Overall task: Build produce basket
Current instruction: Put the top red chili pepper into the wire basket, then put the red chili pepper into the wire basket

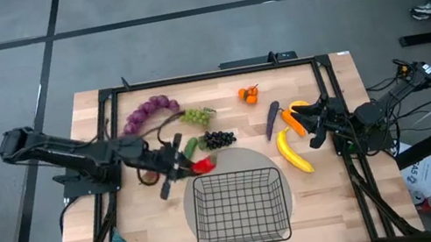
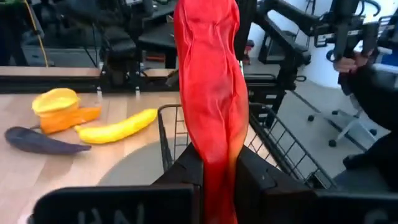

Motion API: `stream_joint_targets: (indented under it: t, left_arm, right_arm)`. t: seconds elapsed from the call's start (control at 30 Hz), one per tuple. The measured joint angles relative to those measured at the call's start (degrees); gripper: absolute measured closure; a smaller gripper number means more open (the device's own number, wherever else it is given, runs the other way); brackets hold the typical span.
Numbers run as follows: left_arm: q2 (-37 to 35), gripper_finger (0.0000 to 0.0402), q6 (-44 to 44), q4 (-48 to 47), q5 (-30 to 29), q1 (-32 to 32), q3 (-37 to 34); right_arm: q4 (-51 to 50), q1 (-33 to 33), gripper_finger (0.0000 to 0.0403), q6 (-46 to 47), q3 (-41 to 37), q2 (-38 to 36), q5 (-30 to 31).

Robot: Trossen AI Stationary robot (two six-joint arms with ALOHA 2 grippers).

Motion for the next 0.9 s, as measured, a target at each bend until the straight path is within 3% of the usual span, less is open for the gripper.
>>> stream_joint_targets:
  t: [0.2, 0.43, 0.67, 0.77, 0.9]
  left_arm:
    - [5.6, 0.0321, -0.2, 12.1, -0.4, -2.0, 0.1]
    - [7.7, 0.0235, -5.1, 12.9, 0.7, -2.6, 0.1]
    - [7.5, 0.0218, -5.8, 13.4, -0.3, -2.4, 0.1]
    - [5.6, 0.0218, -5.9, 11.4, -4.3, -1.4, 0.1]
    - [2.1, 0.0218, -6.6, 1.6, -17.9, 0.2, 0.1]
  right_arm:
    - [0.0, 0.0, 0.0283, 0.1, 0.0, 0.0, 0.1]
    - [0.0, 0.0, 0.0283, 0.1, 0.0, 0.0, 0.1]
    - [0.0, 0.0, 0.0283, 0.0, 0.0, 0.0, 0.0]
    - [0.0, 0.0, 0.0283, 0.1, 0.0, 0.0, 0.0]
    - [0.0, 0.0, 0.0283, 0.1, 0.0, 0.0, -0.1]
